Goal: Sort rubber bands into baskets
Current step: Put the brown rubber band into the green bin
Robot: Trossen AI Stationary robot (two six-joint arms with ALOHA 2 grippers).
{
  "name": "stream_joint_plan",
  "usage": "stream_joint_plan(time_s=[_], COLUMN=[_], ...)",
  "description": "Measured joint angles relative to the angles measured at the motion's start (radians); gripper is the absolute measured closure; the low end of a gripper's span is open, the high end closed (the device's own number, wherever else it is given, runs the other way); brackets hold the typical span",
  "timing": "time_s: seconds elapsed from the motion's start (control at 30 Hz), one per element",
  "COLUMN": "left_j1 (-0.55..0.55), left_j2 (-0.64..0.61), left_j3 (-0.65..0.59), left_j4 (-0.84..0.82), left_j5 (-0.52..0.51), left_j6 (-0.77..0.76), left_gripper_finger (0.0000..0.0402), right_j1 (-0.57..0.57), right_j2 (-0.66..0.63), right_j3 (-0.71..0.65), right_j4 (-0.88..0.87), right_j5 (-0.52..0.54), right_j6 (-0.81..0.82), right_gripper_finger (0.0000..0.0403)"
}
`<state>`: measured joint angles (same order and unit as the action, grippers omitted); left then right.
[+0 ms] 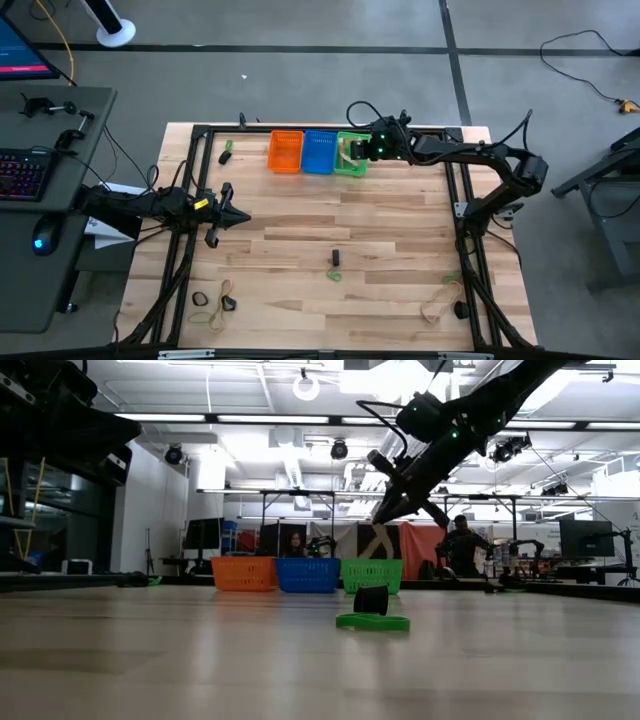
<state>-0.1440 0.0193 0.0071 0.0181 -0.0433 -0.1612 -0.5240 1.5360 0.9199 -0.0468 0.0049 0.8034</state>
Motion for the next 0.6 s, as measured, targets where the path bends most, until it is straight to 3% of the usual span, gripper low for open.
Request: stream_joint_plan(time_s=[0.37, 0.47, 0.6], left_j1=[0.000, 0.000, 0.000], left_j2=[0.000, 0.000, 0.000], left_j3=[0.000, 0.000, 0.000], left_j4=[0.000, 0.000, 0.000], left_j5=[0.000, 0.000, 0.000], left_j6=[0.000, 0.000, 0.000], left_gripper_finger=[0.0401, 0.0401, 0.0401], right_j1=[0.000, 0.000, 0.000], right_j2=[0.000, 0.000, 0.000], right_j3=[0.001, 0.001, 0.002], right_j4=[-0.057, -0.030, -0.008], right_j5=[0.033, 0.016, -0.017], right_j6=[0.034, 0.025, -0.022], right_gripper_finger=[0.0394, 0.0361, 0.0285])
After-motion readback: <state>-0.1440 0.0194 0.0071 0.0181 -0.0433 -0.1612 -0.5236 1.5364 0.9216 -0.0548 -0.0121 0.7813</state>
